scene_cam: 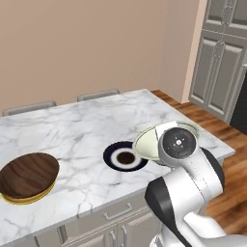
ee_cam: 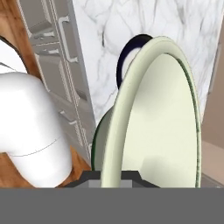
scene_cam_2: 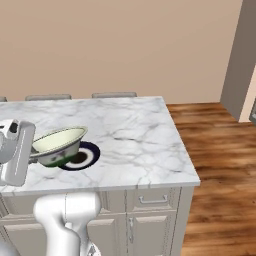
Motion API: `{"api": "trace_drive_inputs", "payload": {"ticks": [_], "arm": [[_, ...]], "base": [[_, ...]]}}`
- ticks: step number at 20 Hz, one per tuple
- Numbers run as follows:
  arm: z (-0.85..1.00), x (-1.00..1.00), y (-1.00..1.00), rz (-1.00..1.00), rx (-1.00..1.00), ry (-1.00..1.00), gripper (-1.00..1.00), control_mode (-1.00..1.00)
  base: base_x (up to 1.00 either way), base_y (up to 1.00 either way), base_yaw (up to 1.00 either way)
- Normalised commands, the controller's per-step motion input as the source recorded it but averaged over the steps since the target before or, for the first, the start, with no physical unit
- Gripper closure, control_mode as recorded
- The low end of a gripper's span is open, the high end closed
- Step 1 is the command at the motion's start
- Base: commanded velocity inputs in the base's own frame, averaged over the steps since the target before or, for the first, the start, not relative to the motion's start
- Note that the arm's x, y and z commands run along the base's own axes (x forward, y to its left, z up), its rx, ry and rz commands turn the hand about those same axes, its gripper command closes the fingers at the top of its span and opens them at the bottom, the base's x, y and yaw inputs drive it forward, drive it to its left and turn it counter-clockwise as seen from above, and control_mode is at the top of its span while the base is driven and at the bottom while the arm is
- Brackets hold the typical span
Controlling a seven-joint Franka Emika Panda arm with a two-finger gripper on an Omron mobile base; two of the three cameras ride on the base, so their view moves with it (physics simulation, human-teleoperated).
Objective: Move the bowls from the cabinet to the plates on the dining table.
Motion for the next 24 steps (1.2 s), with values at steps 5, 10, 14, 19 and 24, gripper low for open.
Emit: {"api": "trace_drive_inputs", "payload": {"ticks": [5,10,14,19,24], "arm": [[-0.08,0.03,0.00,0.02,0.01,-0.05,1.00,-1.00],[-0.12,0.26,0.00,0.04,0.00,-0.04,1.00,-1.00],[-0.29,0.49,0.00,0.09,0.00,-0.02,1.00,-1.00],[-0.35,0.31,0.00,0.09,0.00,-0.03,1.00,-1.00],[-0.51,0.18,0.00,0.09,0.10,-0.01,1.00,-1.00]], "base": [[0.00,0.00,0.00],[0.00,0.00,0.00],[0.00,0.00,0.00],[0.00,0.00,0.00],[0.00,0.00,0.00]]}}
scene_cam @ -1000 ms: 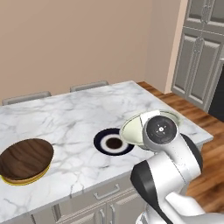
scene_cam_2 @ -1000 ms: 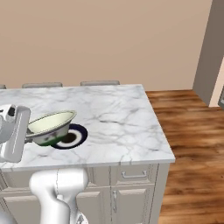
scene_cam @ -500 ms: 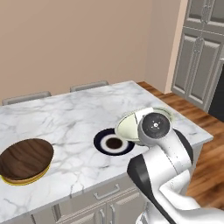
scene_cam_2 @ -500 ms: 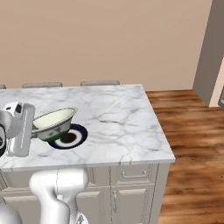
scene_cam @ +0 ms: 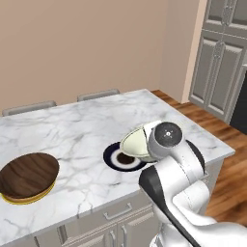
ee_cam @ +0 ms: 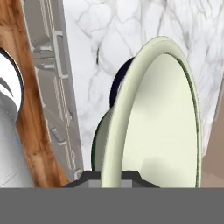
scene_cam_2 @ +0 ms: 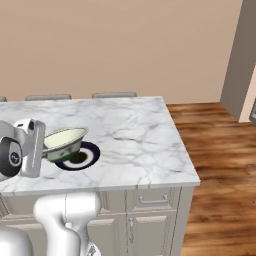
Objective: Move the bowls from the cabinet to the plates on the dining table.
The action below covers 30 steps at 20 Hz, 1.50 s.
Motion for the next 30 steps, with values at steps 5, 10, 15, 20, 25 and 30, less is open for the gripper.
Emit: {"api": "trace_drive_inputs", "payload": {"ticks": [5,10,15,20,25,30], "arm": [[-0.44,0.18,0.00,0.08,0.08,-0.02,1.00,-1.00],[-0.35,0.15,0.00,0.07,0.02,-0.06,1.00,-1.00],[-0.45,0.14,0.00,0.07,0.00,-0.08,1.00,-1.00],[-0.54,0.16,0.00,0.07,0.00,-0.09,1.00,-1.00],[-0.49,0.11,0.00,0.06,0.00,-0.09,1.00,-1.00],[-0.45,0.13,0.00,0.06,0.00,-0.09,1.00,-1.00]], "base": [[0.00,0.00,0.00],[0.00,0.00,0.00],[0.00,0.00,0.00],[0.00,0.00,0.00],[0.00,0.00,0.00],[0.00,0.00,0.00]]}}
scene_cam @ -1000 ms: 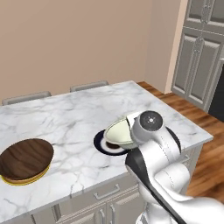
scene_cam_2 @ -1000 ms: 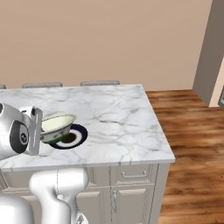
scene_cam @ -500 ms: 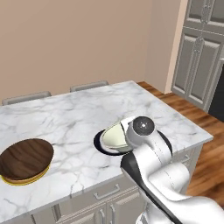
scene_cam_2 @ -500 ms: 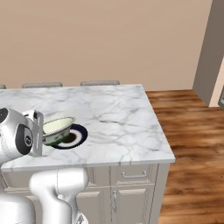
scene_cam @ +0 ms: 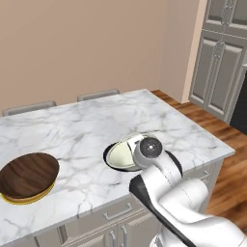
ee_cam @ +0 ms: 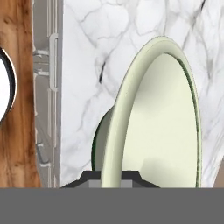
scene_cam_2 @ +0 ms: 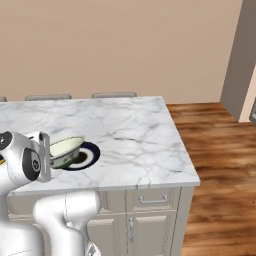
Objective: Move the bowls from the cabinet to the plates on the dining table.
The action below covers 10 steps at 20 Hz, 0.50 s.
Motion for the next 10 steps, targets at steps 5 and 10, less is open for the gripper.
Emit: {"api": "trace_drive_inputs", "payload": {"ticks": [5,10], "arm": [[-0.40,0.18,0.00,0.05,0.01,-0.08,1.00,-1.00],[-0.27,0.14,0.00,0.04,0.05,-0.06,1.00,-1.00]], "base": [[0.00,0.00,0.00],[0.00,0.00,0.00]]}}
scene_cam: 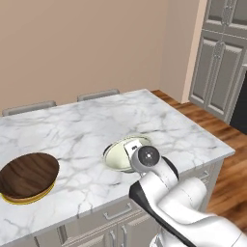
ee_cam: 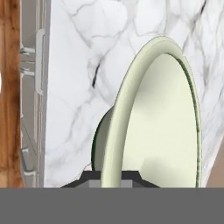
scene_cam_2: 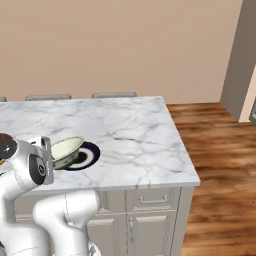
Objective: Move the bowls from the cabinet to the plates on the dining table.
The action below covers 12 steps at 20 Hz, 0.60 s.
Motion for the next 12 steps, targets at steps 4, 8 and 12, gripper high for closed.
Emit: {"api": "trace_drive_inputs", "payload": {"ticks": [4,8,12], "arm": [[-0.21,0.09,-0.01,0.04,0.10,-0.06,1.00,-1.00],[-0.08,0.04,-0.10,0.02,0.12,-0.07,1.00,-1.00],[-0.05,0.00,-0.34,0.00,0.07,-0.08,1.00,-1.00]], "base": [[0.00,0.00,0.00],[0.00,0.00,0.00],[0.00,0.00,0.00]]}}
